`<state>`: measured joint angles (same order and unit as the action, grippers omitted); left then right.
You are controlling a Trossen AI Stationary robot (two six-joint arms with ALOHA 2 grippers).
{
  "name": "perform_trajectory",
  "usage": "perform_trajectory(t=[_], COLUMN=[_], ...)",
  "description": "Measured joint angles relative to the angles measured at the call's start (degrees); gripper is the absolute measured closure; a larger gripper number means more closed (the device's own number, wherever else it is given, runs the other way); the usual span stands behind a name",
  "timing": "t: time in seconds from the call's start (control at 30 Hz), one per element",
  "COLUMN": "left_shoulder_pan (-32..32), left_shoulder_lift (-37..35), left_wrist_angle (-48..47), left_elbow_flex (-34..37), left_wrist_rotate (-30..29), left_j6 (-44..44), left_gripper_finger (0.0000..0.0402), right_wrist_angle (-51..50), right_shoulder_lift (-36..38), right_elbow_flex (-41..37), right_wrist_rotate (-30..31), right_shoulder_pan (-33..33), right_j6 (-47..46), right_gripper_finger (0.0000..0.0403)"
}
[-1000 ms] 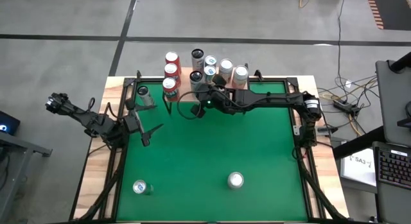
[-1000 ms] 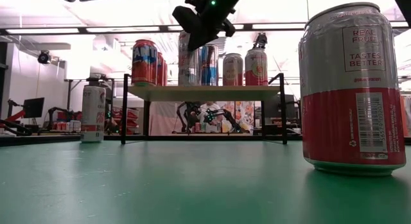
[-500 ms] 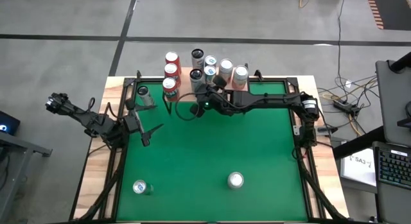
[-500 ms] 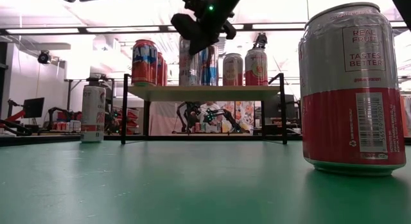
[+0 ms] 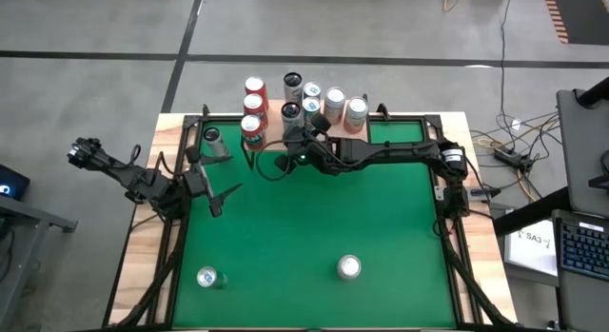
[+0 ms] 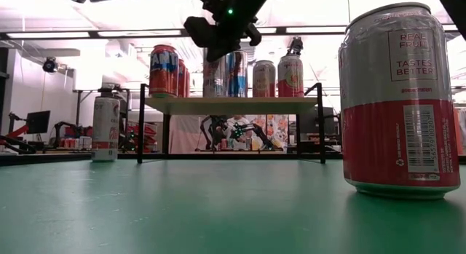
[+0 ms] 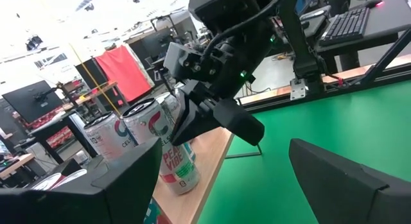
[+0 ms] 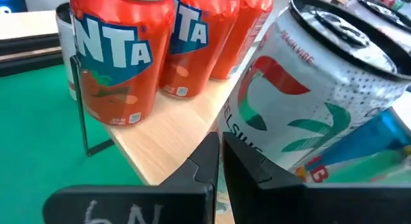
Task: Place canned beverage on shelf
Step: Put the right white soda can on the shelf aligned with other white soda cans
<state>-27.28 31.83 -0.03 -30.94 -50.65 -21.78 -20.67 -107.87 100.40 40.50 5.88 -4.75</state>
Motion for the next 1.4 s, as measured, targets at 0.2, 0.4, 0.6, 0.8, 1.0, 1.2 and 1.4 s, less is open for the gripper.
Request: perform_trajectory(t=[0.2, 0.4, 0.6, 0.8, 1.0, 1.2, 1.4], left_shoulder_pan=[0.0, -0.01, 0.0, 0.01, 0.01, 0.01, 0.0], left_shoulder_lift=[0.09, 0.13, 0.15, 0.15, 0.15, 0.14, 0.15], left_wrist_angle=[-0.06, -0.55, -0.52, -0.51, -0.5, -0.5, -0.5], left_elbow_flex=[0.0, 0.0, 0.0, 0.0, 0.0, 0.0, 0.0], left_wrist_rotate=[0.0, 0.0, 0.0, 0.0, 0.0, 0.0, 0.0], left_j6=[0.03, 0.31, 0.44, 0.44, 0.46, 0.46, 0.46], left_gripper_finger=[0.0078, 0.0078, 0.0078, 0.0078, 0.0078, 0.0078, 0.0078], right_wrist_angle=[-0.37, -5.14, -4.76, -4.13, -4.13, -3.46, 0.83], right_shoulder_lift=[0.0, 0.02, -0.07, -0.11, -0.13, -0.13, -0.15], right_elbow_flex=[0.0, 0.09, 0.09, 0.09, 0.09, 0.09, 0.04], right_wrist_rotate=[0.04, -0.44, 0.13, 0.07, -0.01, -0.55, -0.41], right_shoulder_pan=[-0.16, -1.65, 0.38, 2.14, 1.68, -0.09, 0.9], right_j6=[0.79, -2.86, -0.84, 0.79, -0.56, -2.47, 0.14], right_gripper_finger=[0.039, 0.039, 0.039, 0.039, 0.039, 0.039, 0.039])
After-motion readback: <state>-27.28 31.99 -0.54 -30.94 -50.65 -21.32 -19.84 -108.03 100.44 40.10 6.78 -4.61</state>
